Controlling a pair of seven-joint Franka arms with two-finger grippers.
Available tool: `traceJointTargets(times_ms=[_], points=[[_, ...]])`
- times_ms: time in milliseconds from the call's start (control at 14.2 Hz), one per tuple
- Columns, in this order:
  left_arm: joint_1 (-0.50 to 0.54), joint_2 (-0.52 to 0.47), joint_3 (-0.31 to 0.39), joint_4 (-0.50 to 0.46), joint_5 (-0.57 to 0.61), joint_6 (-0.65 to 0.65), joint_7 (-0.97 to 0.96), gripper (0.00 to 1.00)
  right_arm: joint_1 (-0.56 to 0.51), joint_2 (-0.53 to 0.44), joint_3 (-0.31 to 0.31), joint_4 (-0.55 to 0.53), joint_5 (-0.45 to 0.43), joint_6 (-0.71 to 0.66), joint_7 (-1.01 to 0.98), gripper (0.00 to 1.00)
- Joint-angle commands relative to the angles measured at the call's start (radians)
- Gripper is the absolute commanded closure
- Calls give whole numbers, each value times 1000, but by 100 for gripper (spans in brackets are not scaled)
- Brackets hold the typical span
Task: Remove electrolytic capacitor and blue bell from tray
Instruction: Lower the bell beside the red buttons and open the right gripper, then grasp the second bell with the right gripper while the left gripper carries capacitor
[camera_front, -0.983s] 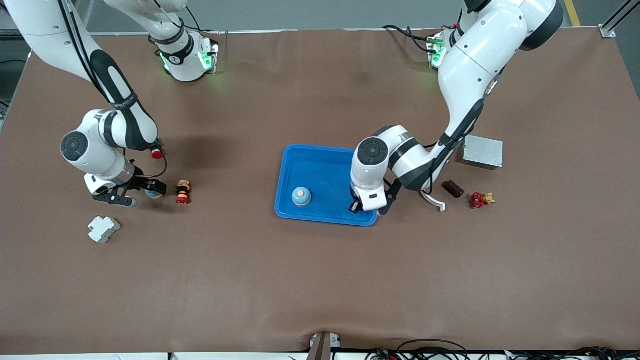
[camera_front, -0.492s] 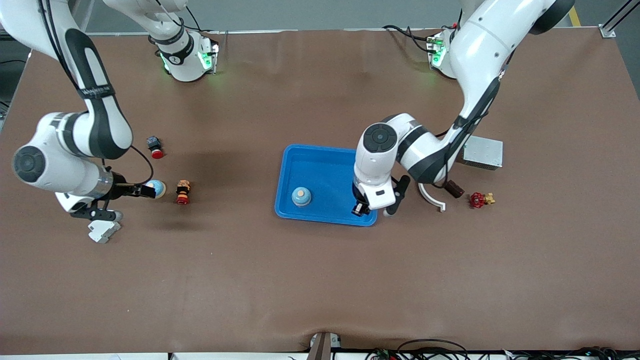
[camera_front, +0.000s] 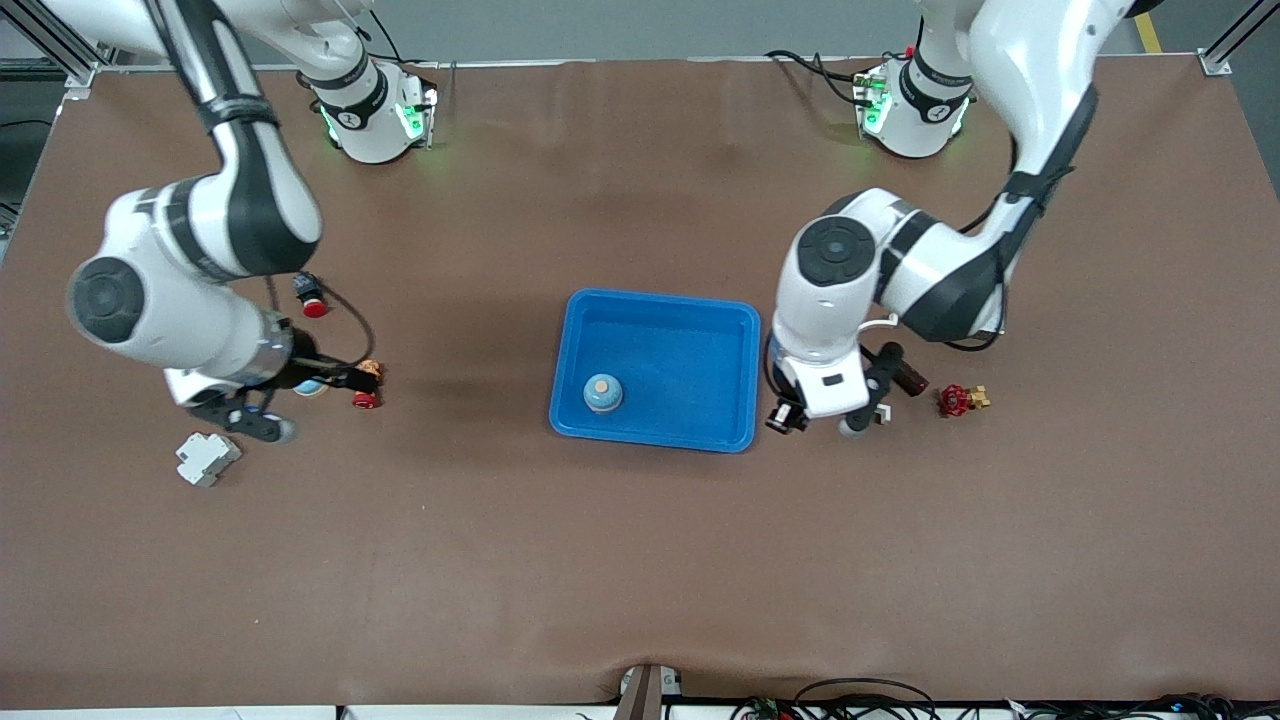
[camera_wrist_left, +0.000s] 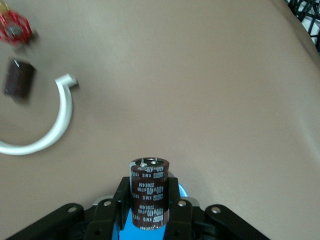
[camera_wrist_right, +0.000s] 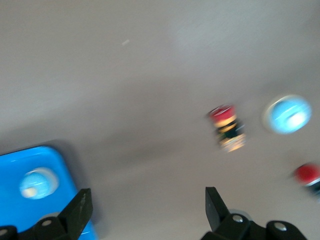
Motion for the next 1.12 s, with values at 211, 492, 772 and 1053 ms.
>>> traceJointTargets(times_ms=[211,492,772,1053], points=[[364,-36,-197,-70,-32,-120,322,100,241,91,-10,32,21,218,409,0],[479,-29,-197,-126,-30,-121,482,100,373,301,-17,169,-131,292,677,0],[595,-21,-195,-181,-20,-120,700,100,419,461,-17,302,-197,307,785,0],[688,25,-195,-261,113,-43,738,100,436,495,-18,302,-199,358,799,0]])
